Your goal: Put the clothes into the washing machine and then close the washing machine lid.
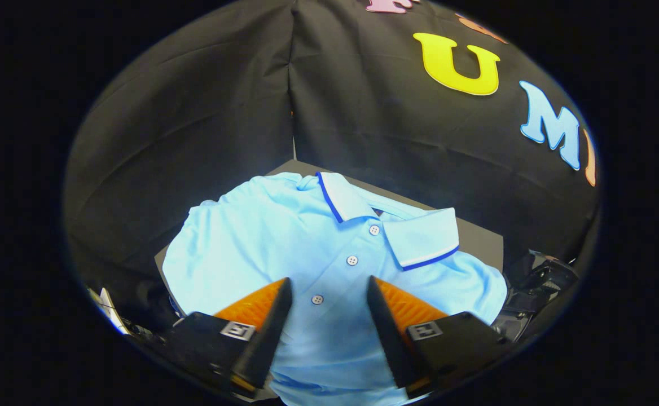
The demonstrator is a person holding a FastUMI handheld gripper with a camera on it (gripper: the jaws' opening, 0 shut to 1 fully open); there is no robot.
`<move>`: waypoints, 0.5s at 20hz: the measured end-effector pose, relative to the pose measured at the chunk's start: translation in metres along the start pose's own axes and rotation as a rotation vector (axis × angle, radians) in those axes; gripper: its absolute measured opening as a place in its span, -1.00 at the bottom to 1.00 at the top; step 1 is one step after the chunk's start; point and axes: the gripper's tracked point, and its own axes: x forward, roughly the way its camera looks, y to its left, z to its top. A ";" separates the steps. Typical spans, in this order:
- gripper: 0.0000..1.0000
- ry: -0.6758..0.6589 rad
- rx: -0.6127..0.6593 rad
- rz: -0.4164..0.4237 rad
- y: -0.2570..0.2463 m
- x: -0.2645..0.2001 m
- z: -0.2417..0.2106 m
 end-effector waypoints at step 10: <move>-0.95 -0.083 0.013 0.001 0.002 0.000 0.004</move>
